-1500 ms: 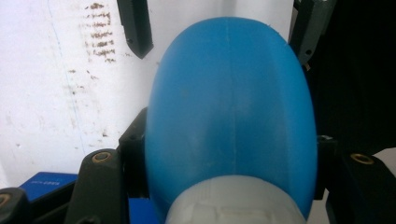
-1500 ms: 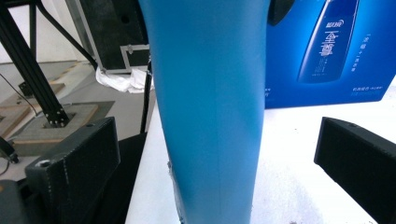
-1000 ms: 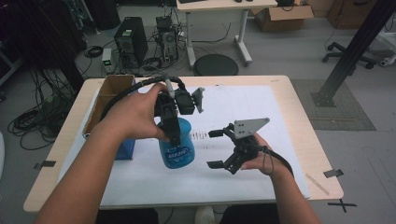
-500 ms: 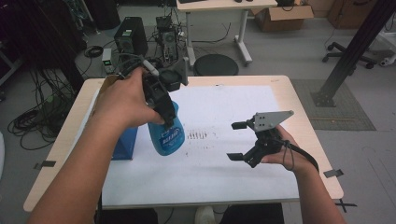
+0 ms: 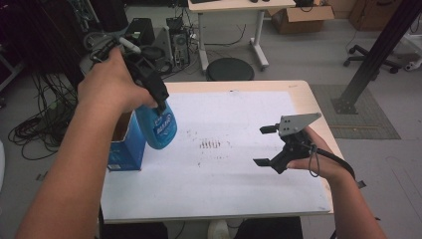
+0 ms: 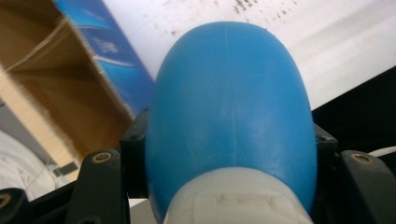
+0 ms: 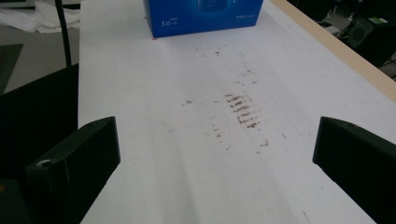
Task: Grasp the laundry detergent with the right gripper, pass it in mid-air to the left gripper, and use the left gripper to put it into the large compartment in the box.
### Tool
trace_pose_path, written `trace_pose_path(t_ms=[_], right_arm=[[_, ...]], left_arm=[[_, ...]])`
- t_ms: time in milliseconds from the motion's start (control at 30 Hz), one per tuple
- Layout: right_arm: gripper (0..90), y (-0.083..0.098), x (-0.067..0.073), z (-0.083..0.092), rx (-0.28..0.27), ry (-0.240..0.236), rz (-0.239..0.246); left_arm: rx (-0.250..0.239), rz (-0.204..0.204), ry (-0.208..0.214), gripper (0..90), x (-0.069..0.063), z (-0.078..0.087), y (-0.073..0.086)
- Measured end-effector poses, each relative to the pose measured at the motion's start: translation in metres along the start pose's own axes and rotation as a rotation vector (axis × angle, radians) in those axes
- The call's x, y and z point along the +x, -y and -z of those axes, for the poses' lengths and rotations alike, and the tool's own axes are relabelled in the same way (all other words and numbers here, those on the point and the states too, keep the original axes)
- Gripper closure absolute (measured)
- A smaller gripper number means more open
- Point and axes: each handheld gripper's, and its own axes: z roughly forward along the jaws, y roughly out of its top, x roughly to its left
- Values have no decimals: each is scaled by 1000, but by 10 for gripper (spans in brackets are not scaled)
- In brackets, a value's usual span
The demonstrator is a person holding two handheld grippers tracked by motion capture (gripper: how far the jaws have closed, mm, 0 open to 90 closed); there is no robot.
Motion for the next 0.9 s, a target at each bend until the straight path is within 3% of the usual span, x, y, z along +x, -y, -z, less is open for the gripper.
trace_pose_path(t_ms=[267, 500, 900], right_arm=[[8, 1, -4, 5, 33, 13, 5], [9, 3, -7, 6, 58, 20, 4], [11, 4, -14, 4, 81, 24, -5]], left_arm=[[-7, 139, -3, 385, 31, 27, 3], [-6, 233, -27, 384, 61, 42, 8], [4, 342, -49, 384, 103, 40, 12]])
